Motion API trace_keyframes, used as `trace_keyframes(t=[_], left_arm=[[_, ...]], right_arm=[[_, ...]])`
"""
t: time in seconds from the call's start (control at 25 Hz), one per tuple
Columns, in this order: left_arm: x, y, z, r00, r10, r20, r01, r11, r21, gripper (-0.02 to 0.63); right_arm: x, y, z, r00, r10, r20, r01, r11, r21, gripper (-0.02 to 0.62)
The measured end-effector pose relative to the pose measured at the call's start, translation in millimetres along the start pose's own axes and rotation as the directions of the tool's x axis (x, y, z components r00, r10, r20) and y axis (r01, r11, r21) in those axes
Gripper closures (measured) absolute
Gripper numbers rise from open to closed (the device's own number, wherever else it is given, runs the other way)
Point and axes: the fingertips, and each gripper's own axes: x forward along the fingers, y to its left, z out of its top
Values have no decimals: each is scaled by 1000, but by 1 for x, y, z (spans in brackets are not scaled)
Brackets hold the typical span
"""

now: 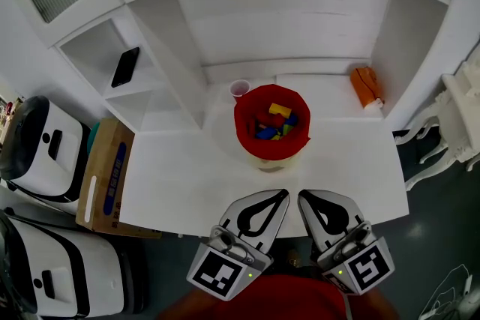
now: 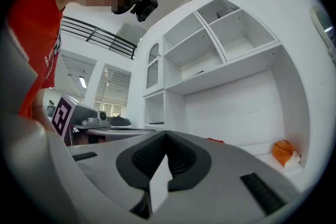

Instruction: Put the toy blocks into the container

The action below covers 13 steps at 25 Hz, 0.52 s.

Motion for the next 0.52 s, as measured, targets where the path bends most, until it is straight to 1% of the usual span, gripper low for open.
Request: trace_keyframes(t=[0.52], left_arm=[[2,-3,-1,1000,14,-11,-14,1000,-10,595]], right_arm=[[-2,0,1,1000,21,-4,-20,1000,8,591]])
